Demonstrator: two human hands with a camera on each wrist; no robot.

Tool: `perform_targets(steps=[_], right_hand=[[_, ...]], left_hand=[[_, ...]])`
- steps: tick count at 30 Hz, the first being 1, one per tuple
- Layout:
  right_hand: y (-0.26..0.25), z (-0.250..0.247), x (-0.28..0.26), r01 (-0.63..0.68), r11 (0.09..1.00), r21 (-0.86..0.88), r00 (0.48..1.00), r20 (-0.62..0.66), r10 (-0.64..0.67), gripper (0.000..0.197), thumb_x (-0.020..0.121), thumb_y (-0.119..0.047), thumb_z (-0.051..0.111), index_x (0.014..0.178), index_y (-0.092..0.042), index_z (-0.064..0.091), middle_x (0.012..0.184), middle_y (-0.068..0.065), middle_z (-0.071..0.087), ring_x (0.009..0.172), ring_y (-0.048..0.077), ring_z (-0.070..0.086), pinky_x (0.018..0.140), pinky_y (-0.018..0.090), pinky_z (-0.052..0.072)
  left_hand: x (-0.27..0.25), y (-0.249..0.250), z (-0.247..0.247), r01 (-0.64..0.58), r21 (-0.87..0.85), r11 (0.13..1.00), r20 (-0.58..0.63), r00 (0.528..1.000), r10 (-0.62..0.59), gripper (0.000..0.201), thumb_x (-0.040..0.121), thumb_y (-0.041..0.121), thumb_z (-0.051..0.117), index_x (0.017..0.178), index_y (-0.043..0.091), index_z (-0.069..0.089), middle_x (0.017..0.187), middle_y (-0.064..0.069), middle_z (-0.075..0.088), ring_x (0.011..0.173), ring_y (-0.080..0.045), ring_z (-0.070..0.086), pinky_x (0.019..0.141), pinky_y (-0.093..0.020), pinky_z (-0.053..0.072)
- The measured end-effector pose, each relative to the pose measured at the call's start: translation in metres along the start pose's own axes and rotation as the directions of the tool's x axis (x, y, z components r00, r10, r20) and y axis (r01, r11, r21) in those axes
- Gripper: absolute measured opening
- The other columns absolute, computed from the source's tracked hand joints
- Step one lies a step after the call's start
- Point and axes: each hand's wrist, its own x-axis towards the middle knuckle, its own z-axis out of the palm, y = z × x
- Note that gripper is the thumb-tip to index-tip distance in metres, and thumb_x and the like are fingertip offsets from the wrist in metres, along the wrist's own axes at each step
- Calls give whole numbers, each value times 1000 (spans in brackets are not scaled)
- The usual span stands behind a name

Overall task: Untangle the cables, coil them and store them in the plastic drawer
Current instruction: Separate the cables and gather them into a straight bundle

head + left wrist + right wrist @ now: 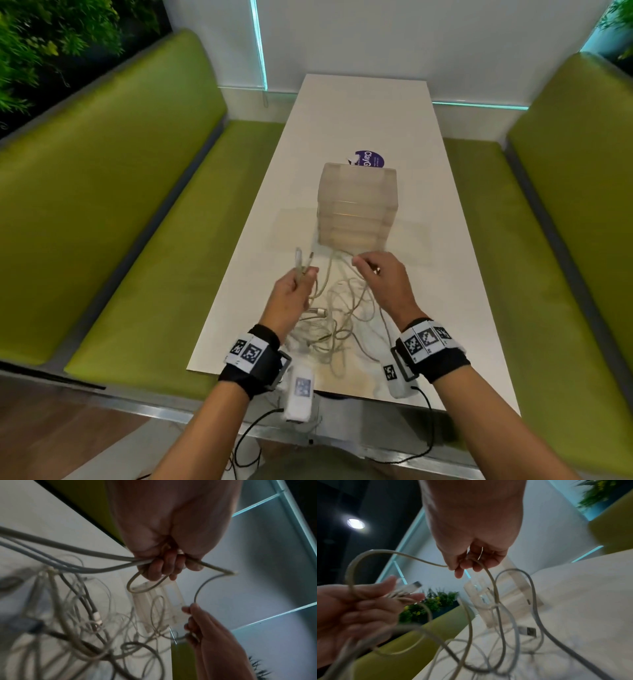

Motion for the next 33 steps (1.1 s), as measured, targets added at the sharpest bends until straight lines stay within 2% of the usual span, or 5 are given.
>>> perform_targets(steps=[8,13,23,29,33], right_hand=[[-11,15,-7,391,913,-117,911,190,-366,28,93,-34,49,90,-18,71,72,-10,47,76,8,34,69,26,34],[13,18,0,275,918,-286,919,358,-164,16,94,-25,55,90,-19,69,85,-2,64,81,23,50,75,37,39],[39,-5,19,-54,991,-121,989,130,70,17,94,-15,56,96,-8,71,87,2,60,86,22,59,76,26,40],[-1,-14,21,89,995,-51,992,94,-84,29,89,5,54,106,-9,72,86,-7,54,82,10,57,79,20,44],[-31,-7,8,253,954,-161,957,182,-224,27,87,2,58,107,-10,72,86,0,56,90,21,55,77,28,44]], left_hand=[[5,6,27,-98,-17,995,-5,995,98,19,96,28,54,94,11,62,58,15,55,52,1,46,52,-17,37],[4,18,19,-162,-110,981,-159,977,144,20,98,21,50,82,13,57,52,11,41,46,-3,36,49,-19,36],[5,21,-24,-258,-143,956,-258,942,216,24,98,25,50,81,11,59,43,11,35,41,-3,30,45,-18,32],[0,15,-9,-144,-7,990,-103,984,142,29,96,22,54,94,-7,58,61,1,35,50,-7,32,51,-23,29],[2,10,14,-108,37,993,108,989,104,23,92,30,60,80,12,54,57,11,37,51,-5,32,52,-27,26]])
